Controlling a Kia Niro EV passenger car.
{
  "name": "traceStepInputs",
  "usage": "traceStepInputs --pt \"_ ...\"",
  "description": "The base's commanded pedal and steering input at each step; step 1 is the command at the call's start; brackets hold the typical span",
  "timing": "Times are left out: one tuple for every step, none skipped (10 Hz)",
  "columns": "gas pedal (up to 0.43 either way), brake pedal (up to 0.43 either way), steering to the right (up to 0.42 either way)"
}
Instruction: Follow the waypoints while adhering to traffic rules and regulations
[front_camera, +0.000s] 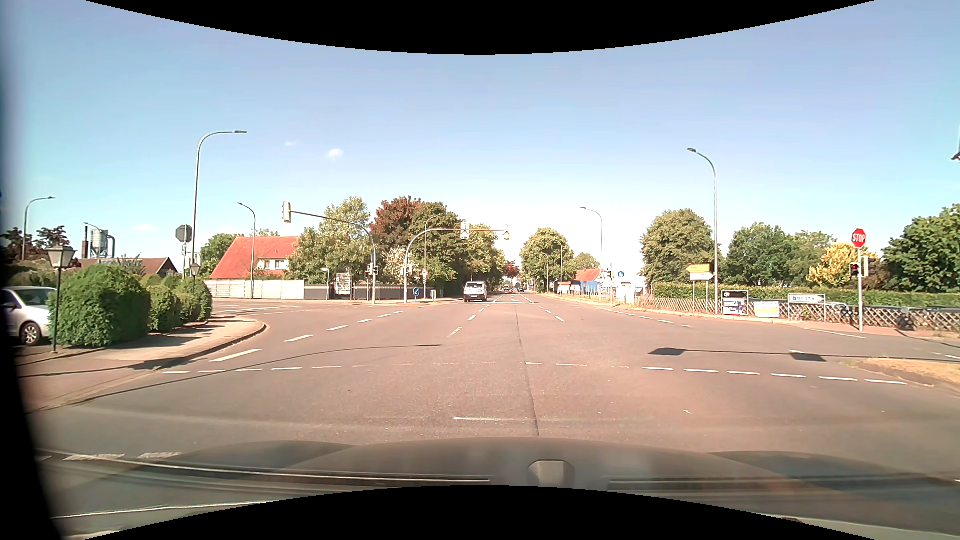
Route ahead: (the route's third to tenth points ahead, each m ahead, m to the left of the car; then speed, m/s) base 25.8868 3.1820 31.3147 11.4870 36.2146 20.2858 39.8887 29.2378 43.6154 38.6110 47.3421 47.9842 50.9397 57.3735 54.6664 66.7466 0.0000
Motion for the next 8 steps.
traceStepInputs --pt "0.000 0.323 0.008" --pt "0.000 0.329 0.008" --pt "0.000 0.329 0.008" --pt "0.000 0.323 0.008" --pt "0.000 0.329 0.008" --pt "0.000 0.323 0.008" --pt "0.000 0.329 0.008" --pt "0.000 0.329 0.008"
